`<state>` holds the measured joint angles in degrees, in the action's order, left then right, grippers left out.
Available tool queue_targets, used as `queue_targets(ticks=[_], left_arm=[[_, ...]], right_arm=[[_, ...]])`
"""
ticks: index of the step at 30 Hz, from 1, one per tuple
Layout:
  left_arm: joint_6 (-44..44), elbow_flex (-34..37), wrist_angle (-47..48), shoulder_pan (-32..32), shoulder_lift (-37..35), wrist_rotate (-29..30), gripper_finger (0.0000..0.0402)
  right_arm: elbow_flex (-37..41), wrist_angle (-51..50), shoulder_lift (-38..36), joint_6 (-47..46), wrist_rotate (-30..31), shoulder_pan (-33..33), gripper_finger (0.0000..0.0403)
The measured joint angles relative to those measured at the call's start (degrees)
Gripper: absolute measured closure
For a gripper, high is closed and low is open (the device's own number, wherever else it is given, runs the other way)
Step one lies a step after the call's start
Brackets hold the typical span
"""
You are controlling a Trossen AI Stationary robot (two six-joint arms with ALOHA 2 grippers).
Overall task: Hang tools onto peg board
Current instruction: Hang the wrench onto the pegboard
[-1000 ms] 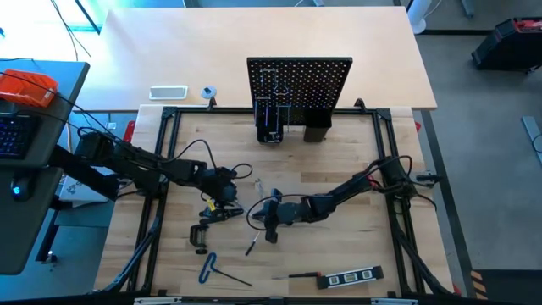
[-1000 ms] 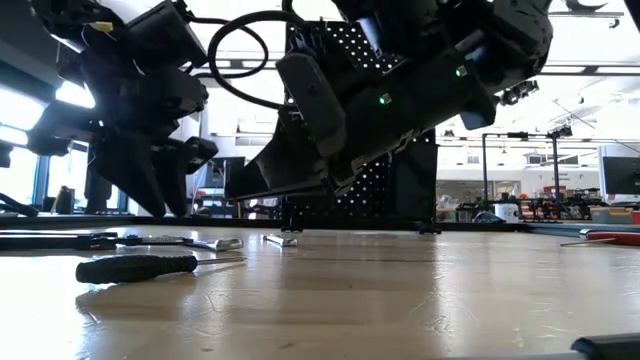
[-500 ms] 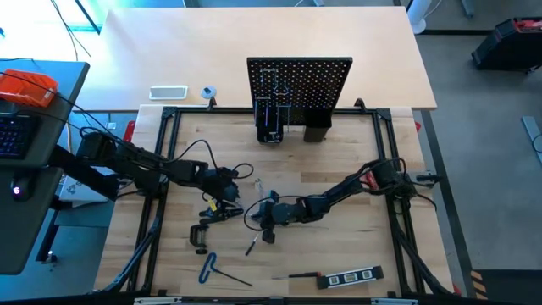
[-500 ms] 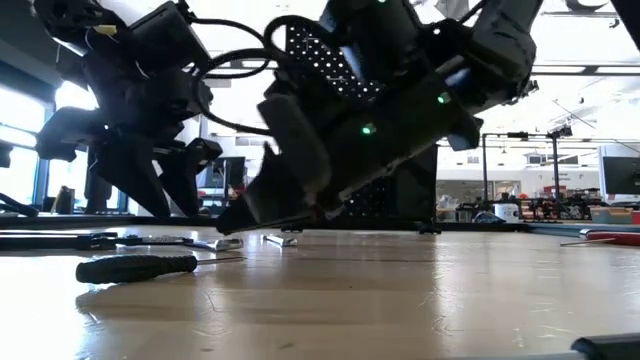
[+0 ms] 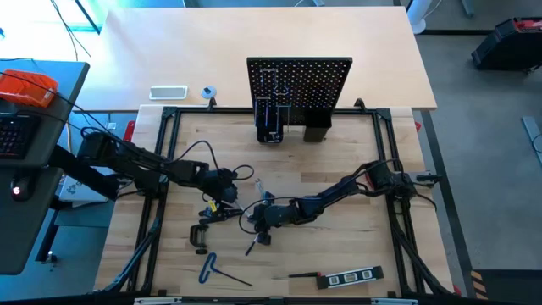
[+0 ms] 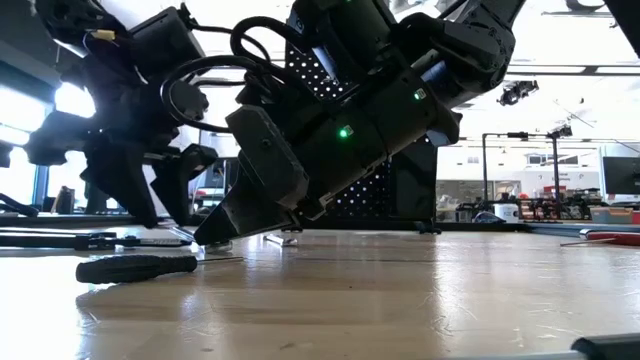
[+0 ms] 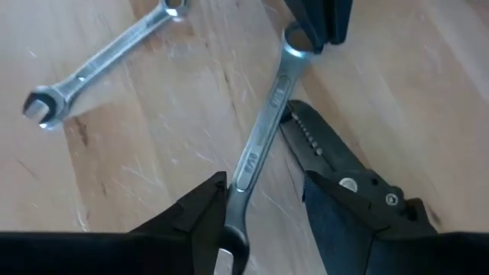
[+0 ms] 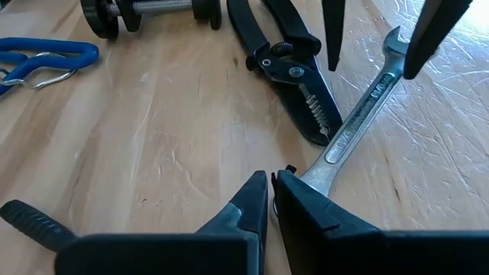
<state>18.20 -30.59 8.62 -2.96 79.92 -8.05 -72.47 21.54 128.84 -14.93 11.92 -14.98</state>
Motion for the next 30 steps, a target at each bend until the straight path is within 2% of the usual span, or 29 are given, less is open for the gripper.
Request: queue_targets(ticks=[8, 12, 20, 24, 30], left_arm=[[1.0, 0.0, -3.3, 0.0, 3.1, 5.0, 0.0233], [1.6, 0.0, -5.2, 0.2, 3.8, 5.0, 0.0233], [2.9, -0.4, -3.7, 2.3, 7.6, 0.9, 0.0244], [5.3, -1.6, -2.4, 2.2, 8.7, 0.7, 0.0276], [10.9, -4.2, 0.6, 2.0, 8.9, 0.5, 0.0361]], right_arm=[[0.0, -0.2, 0.1, -0.6, -0.4, 0.0, 0.0375], [0.0, -0.3, 0.1, -0.6, -0.5, 0.0, 0.0375], [0.1, -0.4, 0.1, -0.5, -0.7, 0.4, 0.0375], [0.1, -0.5, 0.1, 0.0, -0.8, 0.4, 0.0375], [0.2, -1.1, 0.0, 0.0, 0.1, 0.5, 0.0375]])
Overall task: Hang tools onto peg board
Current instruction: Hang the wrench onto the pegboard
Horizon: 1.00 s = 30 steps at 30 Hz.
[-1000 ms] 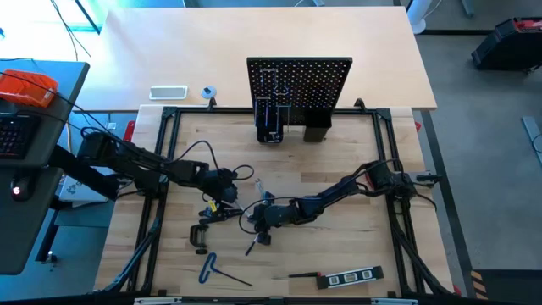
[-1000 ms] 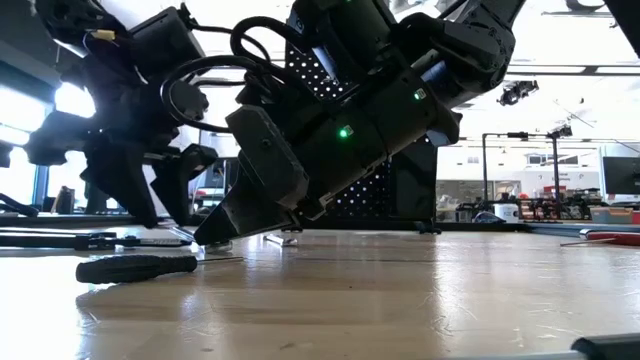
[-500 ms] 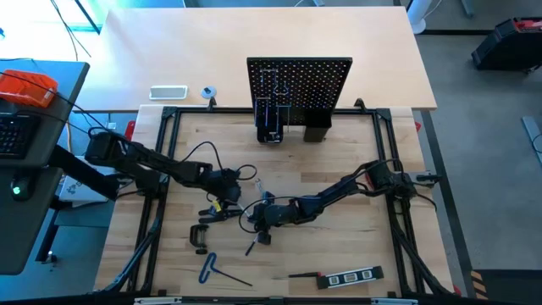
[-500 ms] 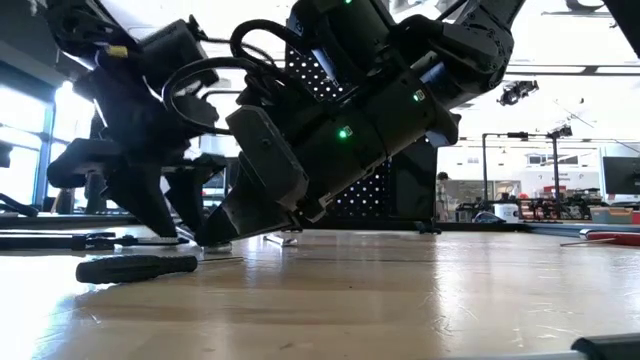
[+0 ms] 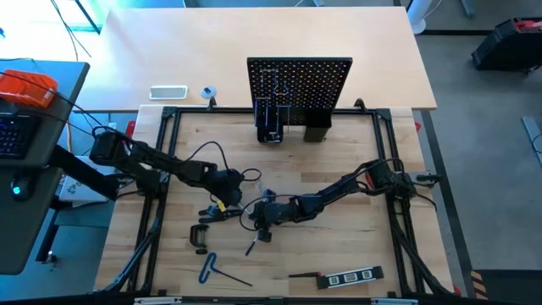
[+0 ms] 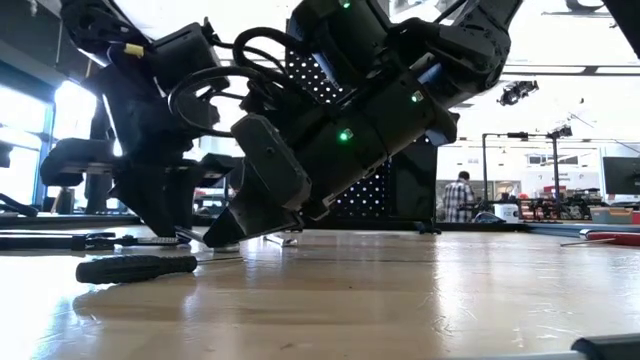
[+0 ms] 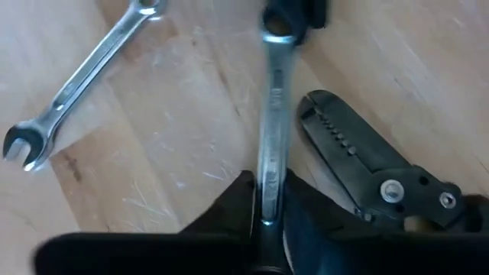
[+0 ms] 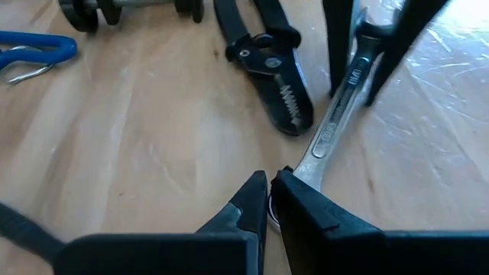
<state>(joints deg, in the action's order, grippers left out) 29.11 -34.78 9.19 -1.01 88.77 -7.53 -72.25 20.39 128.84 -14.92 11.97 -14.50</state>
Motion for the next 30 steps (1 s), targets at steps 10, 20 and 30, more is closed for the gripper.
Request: queue_targets(ticks=[10, 20, 30], left_arm=[[2.1, -2.5, 3.8, -0.1, 0.1, 1.1, 0.0370], [0.7, -6.3, 7.8, -0.4, 0.3, 7.6, 0.0372], [0.6, -10.5, 9.6, -0.5, -0.7, 8.4, 0.0372]], right_arm=[[0.0, -0.2, -0.2, 0.4, 0.2, -0.1, 0.0375], [0.0, -11.1, -8.9, 4.7, 4.2, -2.8, 0.0360], [0.0, -28.0, -20.7, 2.7, 19.9, -8.8, 0.0331]])
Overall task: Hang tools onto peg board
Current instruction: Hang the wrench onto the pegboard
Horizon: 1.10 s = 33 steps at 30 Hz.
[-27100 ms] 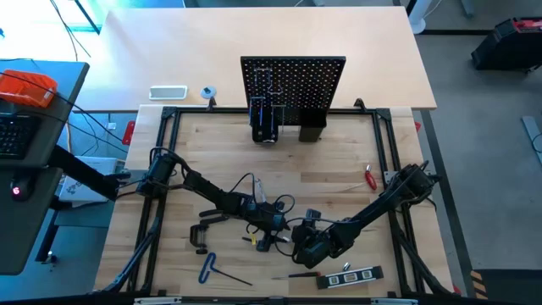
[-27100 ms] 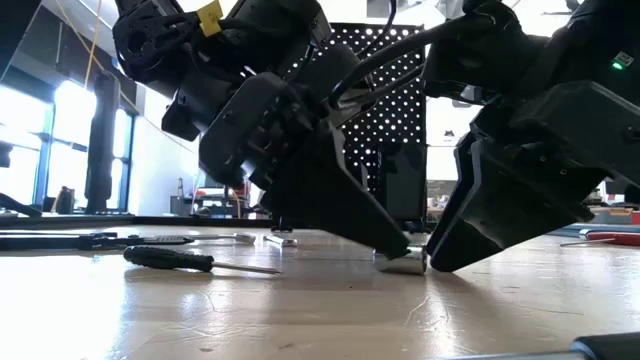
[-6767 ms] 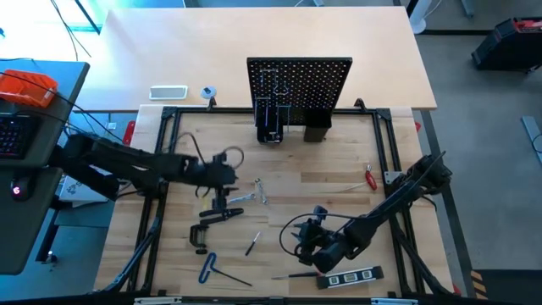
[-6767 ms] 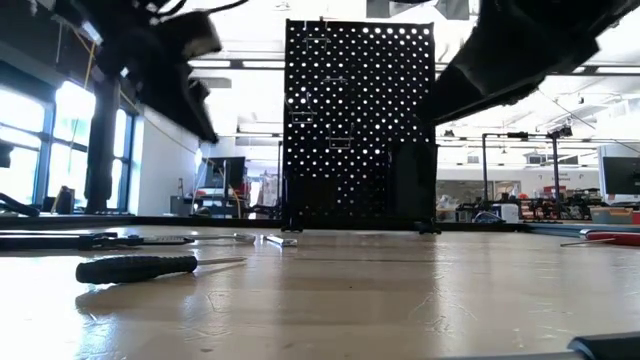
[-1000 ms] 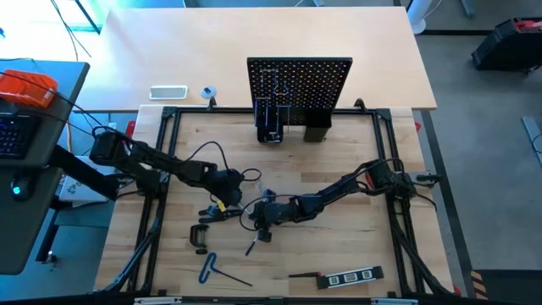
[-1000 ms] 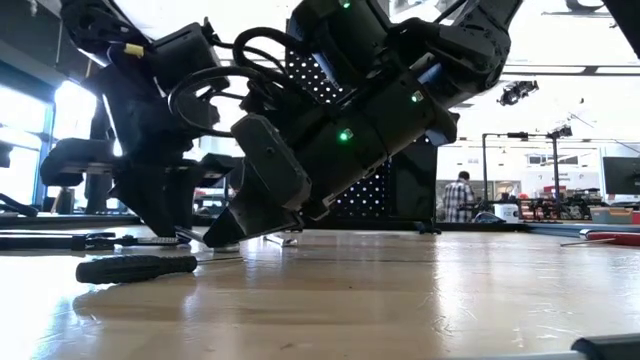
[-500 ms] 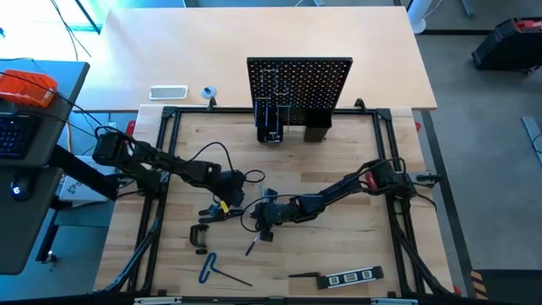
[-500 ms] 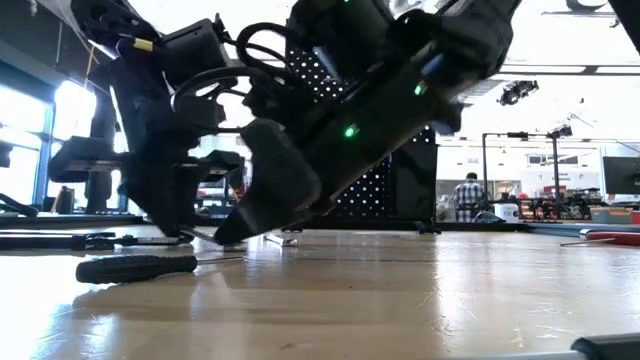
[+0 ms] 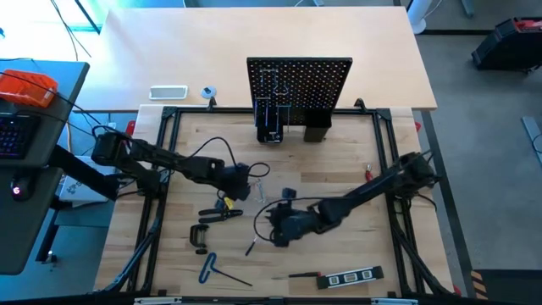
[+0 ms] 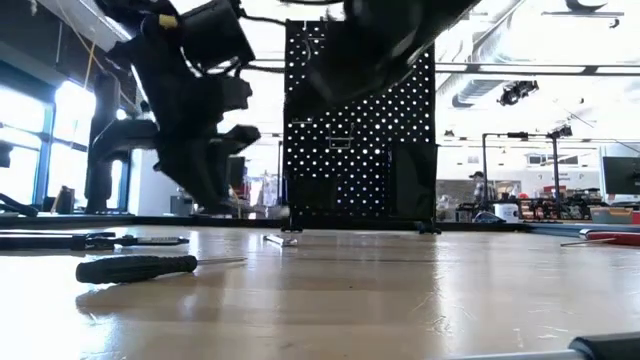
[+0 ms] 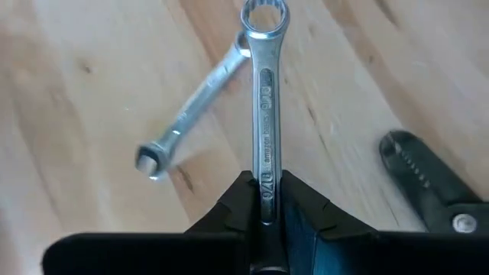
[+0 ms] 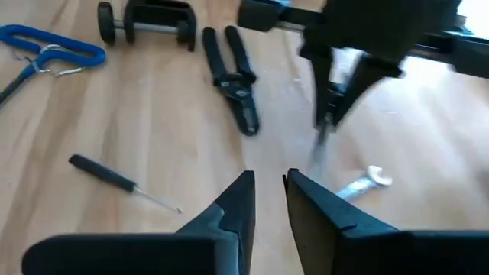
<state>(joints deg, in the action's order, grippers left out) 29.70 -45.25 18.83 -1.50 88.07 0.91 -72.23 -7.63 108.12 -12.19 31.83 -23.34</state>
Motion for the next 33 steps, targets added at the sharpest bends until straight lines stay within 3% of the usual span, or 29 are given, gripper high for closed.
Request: queue_targets(ticks=[7, 18, 26, 33], left_arm=[[-3.1, -1.1, -2.2, 0.3, -5.4, 9.8, 0.0372], [-5.6, -1.1, -17.6, 4.9, -18.8, 28.9, 0.0372], [-1.7, -1.2, -36.2, 10.3, -22.7, 34.8, 0.0372], [4.7, -3.2, -39.6, 13.2, -19.7, 37.8, 0.0372]], right_arm=[[0.0, -12.3, -6.0, -6.6, 11.7, -5.6, 0.0331], [0.0, -20.9, -8.2, -15.3, 20.3, -11.6, 0.0331], [0.0, -22.1, -8.2, -17.6, 23.8, -13.8, 0.0331], [0.0, -22.1, -8.2, -17.6, 24.9, -14.0, 0.0331]])
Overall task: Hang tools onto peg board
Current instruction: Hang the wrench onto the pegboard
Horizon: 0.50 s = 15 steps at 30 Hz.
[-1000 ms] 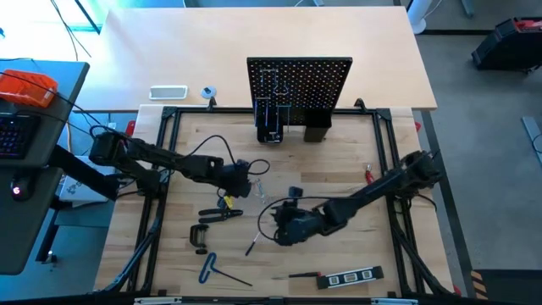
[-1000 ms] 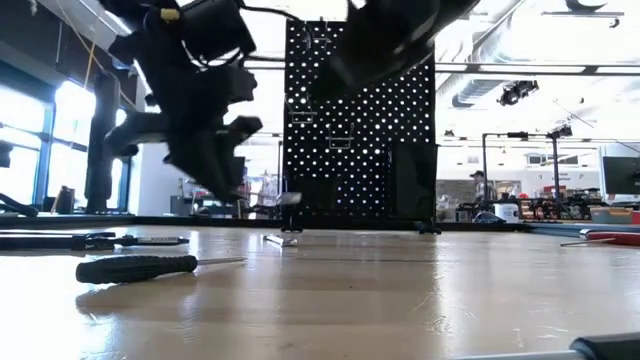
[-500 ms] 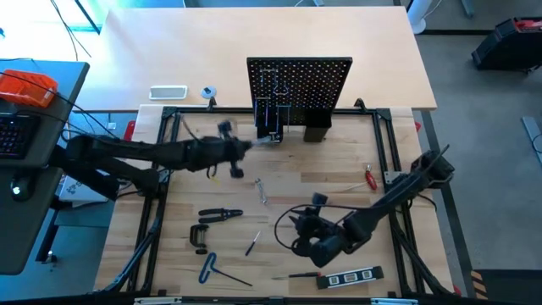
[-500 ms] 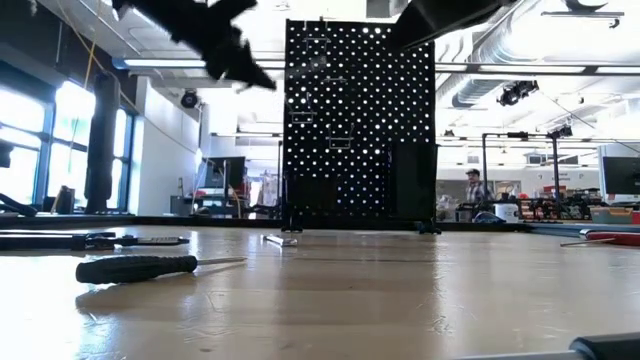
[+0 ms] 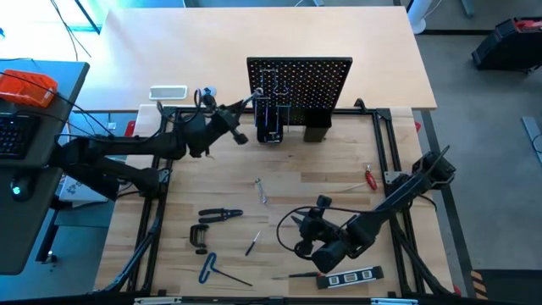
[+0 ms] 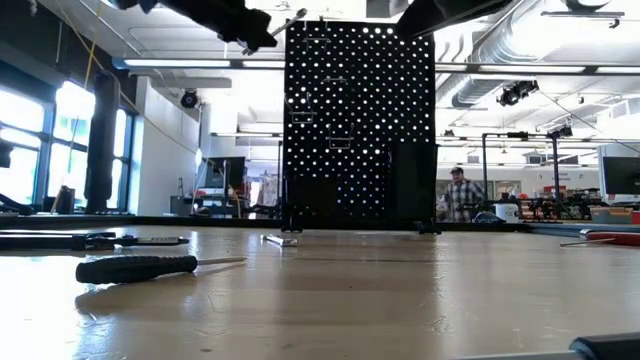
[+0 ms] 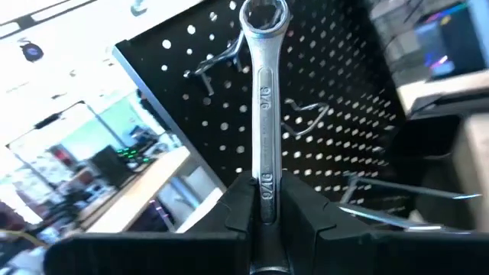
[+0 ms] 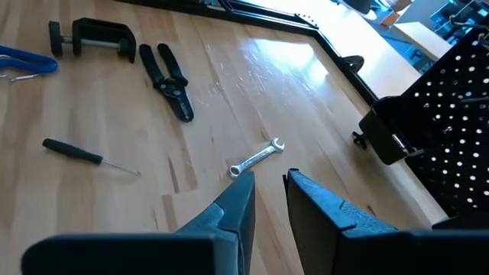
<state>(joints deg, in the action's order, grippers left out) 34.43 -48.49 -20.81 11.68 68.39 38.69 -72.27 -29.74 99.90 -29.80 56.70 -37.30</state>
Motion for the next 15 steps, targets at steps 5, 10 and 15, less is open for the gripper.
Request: queue_targets(ticks=[5, 10, 15], left_arm=[[3.0, -3.4, -0.2, 0.4, 3.4, 1.2, 0.0372], [5.0, -5.7, -0.5, 0.4, 5.1, 2.3, 0.0372], [5.5, -5.9, -0.4, 0.3, 5.2, 2.9, 0.0372]], right_arm=[[0.0, 0.1, 0.0, 0.1, 0.5, 0.0, 0.0331], [0.0, 0.1, 0.0, -0.2, 0.5, 0.0, 0.0331], [0.0, 0.0, 0.0, -0.2, 0.6, 0.0, 0.0331]])
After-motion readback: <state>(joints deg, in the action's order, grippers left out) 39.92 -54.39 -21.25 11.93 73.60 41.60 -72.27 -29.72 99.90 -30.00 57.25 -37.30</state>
